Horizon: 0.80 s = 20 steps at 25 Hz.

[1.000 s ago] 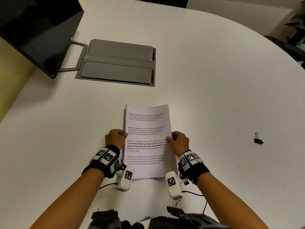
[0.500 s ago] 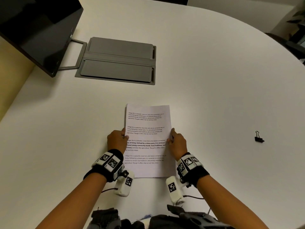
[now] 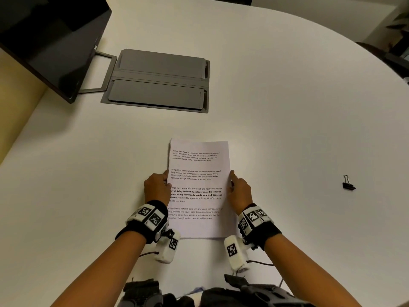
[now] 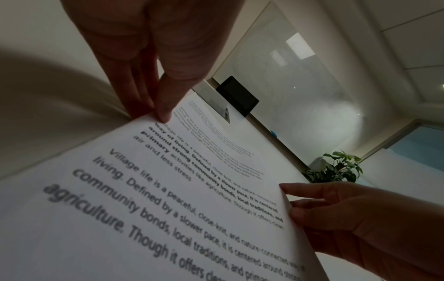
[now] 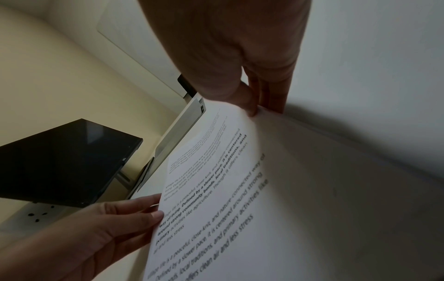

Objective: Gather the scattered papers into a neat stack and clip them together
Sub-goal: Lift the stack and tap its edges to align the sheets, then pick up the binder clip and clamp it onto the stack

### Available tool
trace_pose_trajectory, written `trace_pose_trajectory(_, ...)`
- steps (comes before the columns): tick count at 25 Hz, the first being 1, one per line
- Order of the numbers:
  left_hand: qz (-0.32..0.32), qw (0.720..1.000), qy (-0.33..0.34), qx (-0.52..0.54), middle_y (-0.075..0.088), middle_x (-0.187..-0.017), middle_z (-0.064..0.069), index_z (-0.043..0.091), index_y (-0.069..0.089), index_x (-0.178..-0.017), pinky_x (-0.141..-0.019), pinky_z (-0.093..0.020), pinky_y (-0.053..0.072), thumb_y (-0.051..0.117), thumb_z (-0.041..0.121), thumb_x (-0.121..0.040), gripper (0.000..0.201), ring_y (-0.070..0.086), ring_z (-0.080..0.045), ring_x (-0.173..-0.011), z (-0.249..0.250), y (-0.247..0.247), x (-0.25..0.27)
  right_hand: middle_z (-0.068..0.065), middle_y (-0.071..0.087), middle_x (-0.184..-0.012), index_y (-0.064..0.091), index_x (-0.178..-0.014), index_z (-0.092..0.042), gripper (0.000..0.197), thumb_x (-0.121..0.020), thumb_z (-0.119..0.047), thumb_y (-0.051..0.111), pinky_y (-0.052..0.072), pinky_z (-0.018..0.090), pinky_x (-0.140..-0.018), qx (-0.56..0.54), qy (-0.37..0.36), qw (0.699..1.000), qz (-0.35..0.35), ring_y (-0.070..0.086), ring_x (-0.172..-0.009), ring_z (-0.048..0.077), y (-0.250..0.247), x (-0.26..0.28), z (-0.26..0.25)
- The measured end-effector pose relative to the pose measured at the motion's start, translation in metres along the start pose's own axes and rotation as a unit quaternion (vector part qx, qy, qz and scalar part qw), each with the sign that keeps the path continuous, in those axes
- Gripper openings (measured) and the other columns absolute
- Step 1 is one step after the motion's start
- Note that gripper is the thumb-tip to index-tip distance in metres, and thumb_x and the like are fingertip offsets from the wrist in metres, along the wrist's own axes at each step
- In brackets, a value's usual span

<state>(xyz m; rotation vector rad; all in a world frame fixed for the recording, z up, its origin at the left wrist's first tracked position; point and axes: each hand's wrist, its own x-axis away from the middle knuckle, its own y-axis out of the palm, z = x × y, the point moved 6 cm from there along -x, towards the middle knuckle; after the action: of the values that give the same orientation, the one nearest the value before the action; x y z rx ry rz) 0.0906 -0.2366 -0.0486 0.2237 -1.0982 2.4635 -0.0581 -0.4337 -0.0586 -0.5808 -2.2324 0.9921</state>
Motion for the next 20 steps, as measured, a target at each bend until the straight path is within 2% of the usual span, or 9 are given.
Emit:
trace_pose_trajectory(6, -0.008, 1.000, 0.006, 0.004, 0.068, -0.111, -0.015, 0.011, 0.057, -0.126, -0.082, -0.020, 0.044, 0.056, -0.002, -0.086, 0.042, 0.065, -0.027, -0.097, 0.002, -0.002, 0.002, 0.022, 0.058, -0.114, 0.027, -0.145, -0.009, 0.058, -0.090, -0.002, 0.045, 0.039, 0.029, -0.087, -0.011, -0.002, 1.000, 0.005, 0.054, -0.107, 0.034, -0.002, -0.002, 0.001)
trace_pose_trajectory(9, 0.003, 1.000, -0.014, 0.010, 0.065, -0.117, -0.015, 0.008, 0.052, -0.131, -0.092, -0.025, 0.044, 0.056, 0.004, -0.088, 0.043, 0.061, -0.028, -0.106, 0.000, -0.006, 0.004, 0.020, 0.058, -0.120, 0.030, -0.144, -0.008, 0.059, -0.089, -0.010, 0.052, 0.040, 0.033, -0.096, -0.043, 0.013, 0.999, 0.020, 0.054, -0.113, 0.033, -0.007, -0.004, 0.006)
trace_pose_trajectory(11, 0.004, 1.000, -0.023, 0.011, 0.061, -0.123, -0.015, 0.008, 0.048, -0.134, -0.100, -0.028, 0.040, 0.055, 0.008, -0.089, 0.045, 0.056, -0.028, -0.113, -0.003, -0.007, 0.004, 0.018, 0.058, -0.123, 0.034, -0.142, -0.009, 0.057, -0.089, -0.013, 0.055, 0.040, 0.035, -0.098, -0.067, 0.025, 0.996, 0.049, 0.055, -0.114, 0.032, -0.016, -0.005, 0.014)
trace_pose_trajectory(14, 0.001, 1.000, -0.008, 0.018, 0.054, -0.132, -0.014, 0.011, 0.042, -0.139, -0.100, -0.026, 0.037, 0.051, 0.017, -0.093, 0.047, 0.054, -0.026, -0.117, -0.003, -0.011, 0.006, 0.020, 0.058, -0.124, 0.042, -0.138, -0.008, 0.048, -0.091, -0.012, 0.052, 0.040, 0.036, -0.099, -0.087, 0.040, 0.988, 0.117, 0.056, -0.113, 0.034, -0.042, -0.007, 0.037)
trace_pose_trajectory(17, -0.019, 0.999, 0.041, -0.005, 0.039, -0.145, -0.012, 0.015, 0.029, -0.145, -0.108, -0.032, 0.031, 0.046, 0.028, -0.095, 0.055, 0.042, -0.026, -0.130, 0.009, -0.009, 0.012, 0.024, 0.048, -0.134, 0.041, -0.138, -0.007, 0.048, -0.091, -0.012, 0.049, 0.031, 0.040, -0.106, -0.031, 0.087, 0.983, 0.158, 0.046, -0.123, 0.039, -0.079, -0.013, 0.084)
trace_pose_trajectory(20, -0.052, 0.993, 0.091, -0.045, 0.028, -0.153, -0.008, 0.015, 0.023, -0.147, -0.113, -0.031, 0.022, 0.045, 0.029, -0.096, 0.058, 0.030, -0.023, -0.139, 0.023, 0.001, 0.014, 0.024, 0.029, -0.149, 0.033, -0.143, -0.007, 0.056, -0.090, -0.012, 0.049, 0.017, 0.039, -0.113, 0.039, 0.162, 0.969, 0.185, 0.024, -0.138, 0.038, -0.126, -0.018, 0.141)
